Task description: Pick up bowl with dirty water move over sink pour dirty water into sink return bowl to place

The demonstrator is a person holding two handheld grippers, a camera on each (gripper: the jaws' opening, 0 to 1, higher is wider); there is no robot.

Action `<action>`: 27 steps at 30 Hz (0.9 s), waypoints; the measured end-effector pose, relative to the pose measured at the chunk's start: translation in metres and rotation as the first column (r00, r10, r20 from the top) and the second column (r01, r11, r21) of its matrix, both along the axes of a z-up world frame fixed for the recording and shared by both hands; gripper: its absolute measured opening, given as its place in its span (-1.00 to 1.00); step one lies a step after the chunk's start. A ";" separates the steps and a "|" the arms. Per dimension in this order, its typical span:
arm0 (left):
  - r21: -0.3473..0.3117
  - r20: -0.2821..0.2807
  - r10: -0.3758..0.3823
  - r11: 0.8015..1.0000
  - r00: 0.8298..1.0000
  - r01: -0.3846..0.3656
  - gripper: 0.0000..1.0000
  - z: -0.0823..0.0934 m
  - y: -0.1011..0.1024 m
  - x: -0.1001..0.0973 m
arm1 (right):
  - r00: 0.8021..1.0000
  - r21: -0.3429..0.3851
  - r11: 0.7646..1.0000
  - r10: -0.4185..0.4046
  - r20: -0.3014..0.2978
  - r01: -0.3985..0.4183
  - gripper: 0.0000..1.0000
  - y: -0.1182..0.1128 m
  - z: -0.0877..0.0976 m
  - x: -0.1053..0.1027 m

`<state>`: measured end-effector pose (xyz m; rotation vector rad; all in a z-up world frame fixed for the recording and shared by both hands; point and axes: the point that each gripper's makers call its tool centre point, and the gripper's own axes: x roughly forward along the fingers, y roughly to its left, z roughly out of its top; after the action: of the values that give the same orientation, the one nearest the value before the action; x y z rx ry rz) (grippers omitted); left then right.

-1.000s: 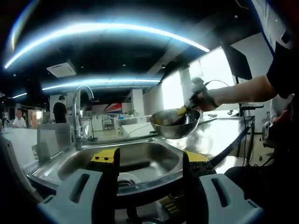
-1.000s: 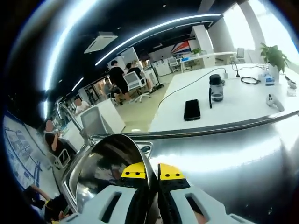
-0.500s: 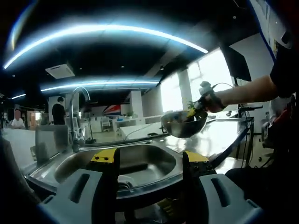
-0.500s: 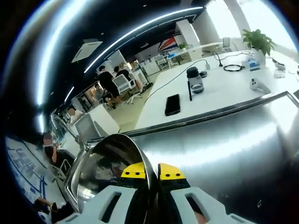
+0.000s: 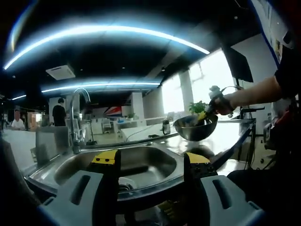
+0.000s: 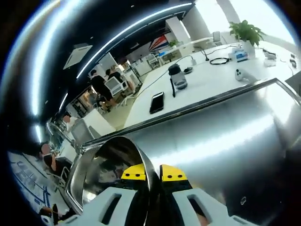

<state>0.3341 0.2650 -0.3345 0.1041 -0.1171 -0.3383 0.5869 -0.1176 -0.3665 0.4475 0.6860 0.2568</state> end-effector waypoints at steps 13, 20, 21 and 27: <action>0.008 0.000 -0.011 1.000 1.000 0.011 0.07 0.000 -0.009 0.003 | 0.998 -0.009 0.998 -0.058 -0.019 0.058 -0.95 -0.037 -0.008 -0.002; 0.001 -0.007 -0.009 1.000 1.000 0.009 0.07 -0.001 -0.010 0.004 | 0.997 -0.020 0.997 -0.073 -0.023 0.073 -0.98 -0.044 -0.021 -0.003; 0.000 -0.006 -0.007 1.000 1.000 0.007 0.07 -0.001 -0.009 0.004 | 0.997 -0.018 0.997 -0.078 -0.028 0.078 -0.98 -0.046 -0.022 -0.004; 0.002 -0.012 -0.002 1.000 1.000 0.002 0.07 -0.003 -0.011 0.002 | 0.996 -0.014 0.996 -0.088 -0.028 0.087 -0.99 -0.047 -0.025 -0.005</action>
<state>0.3363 0.2544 -0.3374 0.1036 -0.1054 -0.3411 0.5816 -0.1645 -0.3911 0.4690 0.6933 0.1636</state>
